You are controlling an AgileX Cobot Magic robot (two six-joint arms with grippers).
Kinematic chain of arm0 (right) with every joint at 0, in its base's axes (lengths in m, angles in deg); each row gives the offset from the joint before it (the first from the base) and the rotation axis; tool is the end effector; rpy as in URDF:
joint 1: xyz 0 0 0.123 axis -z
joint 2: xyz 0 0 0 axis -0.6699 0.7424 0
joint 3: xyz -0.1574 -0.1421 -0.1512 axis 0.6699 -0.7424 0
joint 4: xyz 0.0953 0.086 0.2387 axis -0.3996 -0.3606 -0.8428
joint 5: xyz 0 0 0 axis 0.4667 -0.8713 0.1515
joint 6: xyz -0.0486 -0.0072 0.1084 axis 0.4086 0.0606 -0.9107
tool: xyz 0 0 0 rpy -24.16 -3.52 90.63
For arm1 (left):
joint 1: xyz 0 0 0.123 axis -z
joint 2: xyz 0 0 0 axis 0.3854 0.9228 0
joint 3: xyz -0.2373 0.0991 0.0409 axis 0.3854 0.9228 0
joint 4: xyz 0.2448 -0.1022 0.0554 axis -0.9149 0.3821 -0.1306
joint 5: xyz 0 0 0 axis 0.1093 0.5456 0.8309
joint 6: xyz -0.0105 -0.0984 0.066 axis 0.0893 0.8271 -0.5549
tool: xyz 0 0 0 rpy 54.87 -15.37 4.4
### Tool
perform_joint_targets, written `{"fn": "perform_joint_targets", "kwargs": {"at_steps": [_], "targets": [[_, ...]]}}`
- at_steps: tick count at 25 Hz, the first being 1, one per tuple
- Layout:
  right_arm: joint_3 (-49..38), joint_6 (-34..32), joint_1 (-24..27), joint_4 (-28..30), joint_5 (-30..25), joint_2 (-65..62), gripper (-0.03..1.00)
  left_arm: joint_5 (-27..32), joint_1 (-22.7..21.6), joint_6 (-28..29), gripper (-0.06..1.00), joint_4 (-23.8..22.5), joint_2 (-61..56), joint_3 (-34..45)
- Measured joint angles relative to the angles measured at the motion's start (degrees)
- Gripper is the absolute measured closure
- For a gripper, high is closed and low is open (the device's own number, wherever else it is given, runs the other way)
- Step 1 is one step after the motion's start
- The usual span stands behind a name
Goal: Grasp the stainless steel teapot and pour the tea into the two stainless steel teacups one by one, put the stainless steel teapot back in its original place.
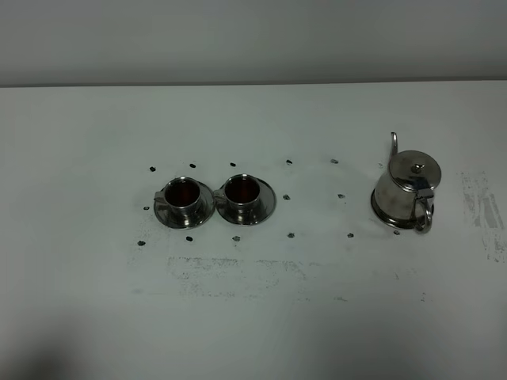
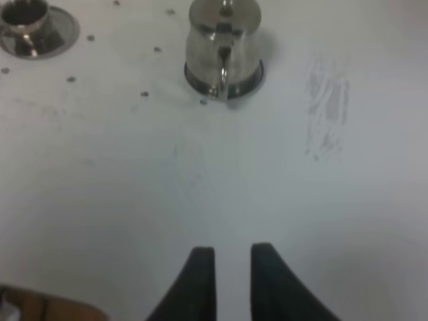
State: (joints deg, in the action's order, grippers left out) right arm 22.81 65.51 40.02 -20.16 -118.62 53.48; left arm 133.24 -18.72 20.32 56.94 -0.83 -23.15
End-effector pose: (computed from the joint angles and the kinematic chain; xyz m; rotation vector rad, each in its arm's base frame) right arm 0.0785 0.0099 0.2710 -0.1484 2.2182 0.0486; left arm 0.0653 -0.0045 0.2597 0.0925 2.0858 -0.0300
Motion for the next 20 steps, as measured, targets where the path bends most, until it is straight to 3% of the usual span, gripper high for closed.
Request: {"fn": "perform_joint_targets", "kwargs": {"at_steps": [20], "targets": [[-1.39, 0.17, 0.44, -1.06, 0.32, -8.13, 0.82, 0.00, 0.00, 0.00, 0.66, 0.00, 0.00, 0.00]]}}
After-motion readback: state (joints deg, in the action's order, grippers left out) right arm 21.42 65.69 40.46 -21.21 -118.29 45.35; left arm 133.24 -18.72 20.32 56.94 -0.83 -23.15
